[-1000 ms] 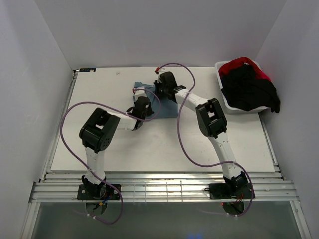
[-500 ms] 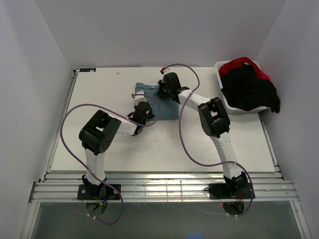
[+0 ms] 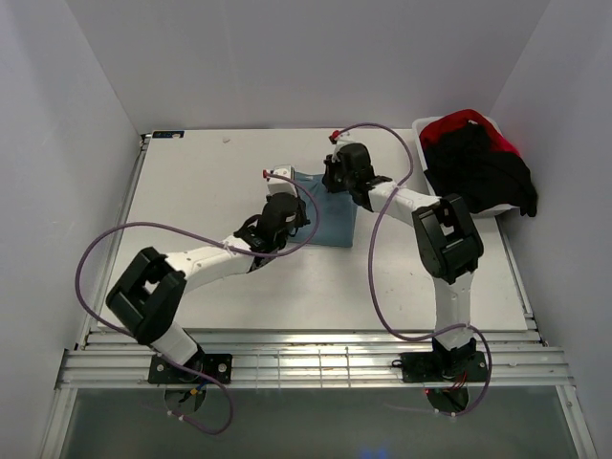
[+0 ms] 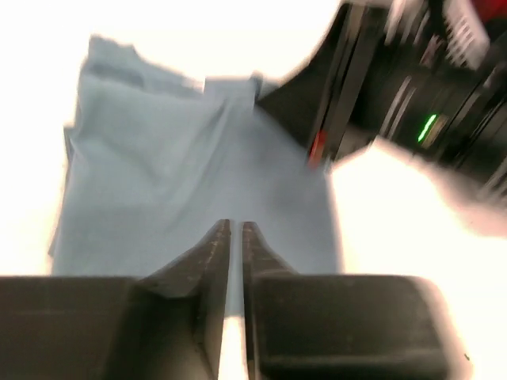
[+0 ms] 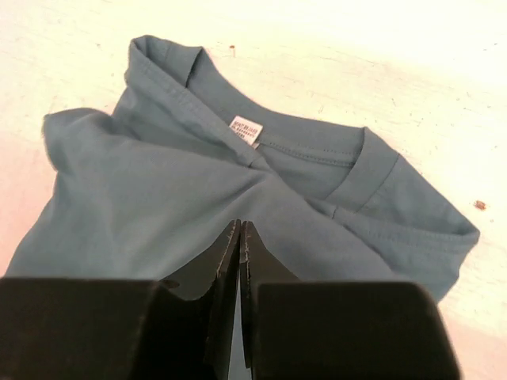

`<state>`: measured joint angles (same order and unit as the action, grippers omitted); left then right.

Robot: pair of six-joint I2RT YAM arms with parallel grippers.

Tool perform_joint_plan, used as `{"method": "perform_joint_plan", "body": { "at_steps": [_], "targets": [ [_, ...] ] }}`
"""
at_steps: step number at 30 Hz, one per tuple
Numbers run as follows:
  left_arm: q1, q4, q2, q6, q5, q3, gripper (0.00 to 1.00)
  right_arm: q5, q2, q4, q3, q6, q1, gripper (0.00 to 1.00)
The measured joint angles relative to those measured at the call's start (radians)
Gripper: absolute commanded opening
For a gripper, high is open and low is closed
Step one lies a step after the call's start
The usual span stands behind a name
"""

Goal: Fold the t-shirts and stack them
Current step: Smooth out wrinkles on the folded tshirt, then put the neatly folded tshirt into the corner of the board with the left arm

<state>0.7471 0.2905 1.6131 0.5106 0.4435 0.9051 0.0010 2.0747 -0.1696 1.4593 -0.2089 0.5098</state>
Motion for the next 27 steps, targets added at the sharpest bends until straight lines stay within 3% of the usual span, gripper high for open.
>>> {"method": "perform_joint_plan", "body": {
  "at_steps": [2, 5, 6, 8, 11, 12, 17, 22, 27],
  "targets": [
    [0.008, -0.013, -0.076, -0.031, 0.038, 0.021, 0.44, 0.000, -0.051, -0.025, -0.060, 0.008, 0.001, 0.13],
    [-0.022, -0.019, -0.125, -0.077, 0.060, 0.074, 0.62, 0.000, -0.133, -0.039, -0.142, 0.015, 0.005, 0.17],
    [-0.048, -0.018, -0.127, -0.088, 0.053, 0.091, 0.73, 0.000, -0.161, -0.041, -0.161, 0.019, 0.008, 0.18],
    [-0.130, -0.021, -0.115, -0.096, -0.013, 0.111, 0.80, 0.000, -0.223, -0.043, -0.198, 0.028, 0.015, 0.22],
    [-0.282, -0.058, -0.045, -0.095, -0.124, 0.143, 0.85, -0.009, -0.322, -0.041, -0.237, 0.037, 0.031, 0.26],
    [-0.322, -0.096, 0.011, -0.092, -0.182, 0.182, 0.88, -0.014, -0.352, -0.042, -0.249, 0.037, 0.036, 0.35],
    [-0.494, -0.286, 0.298, -0.097, -0.436, 0.433, 0.98, -0.048, -0.477, -0.035, -0.325, 0.042, 0.055, 0.56],
    [-0.547, -0.421, 0.399, -0.099, -0.638, 0.447, 0.98, -0.069, -0.512, -0.021, -0.389, 0.052, 0.062, 0.57],
    [-0.553, -0.467, 0.407, -0.095, -0.755, 0.434, 0.98, -0.092, -0.468, -0.006, -0.396, 0.050, 0.068, 0.56]
  ]
}}
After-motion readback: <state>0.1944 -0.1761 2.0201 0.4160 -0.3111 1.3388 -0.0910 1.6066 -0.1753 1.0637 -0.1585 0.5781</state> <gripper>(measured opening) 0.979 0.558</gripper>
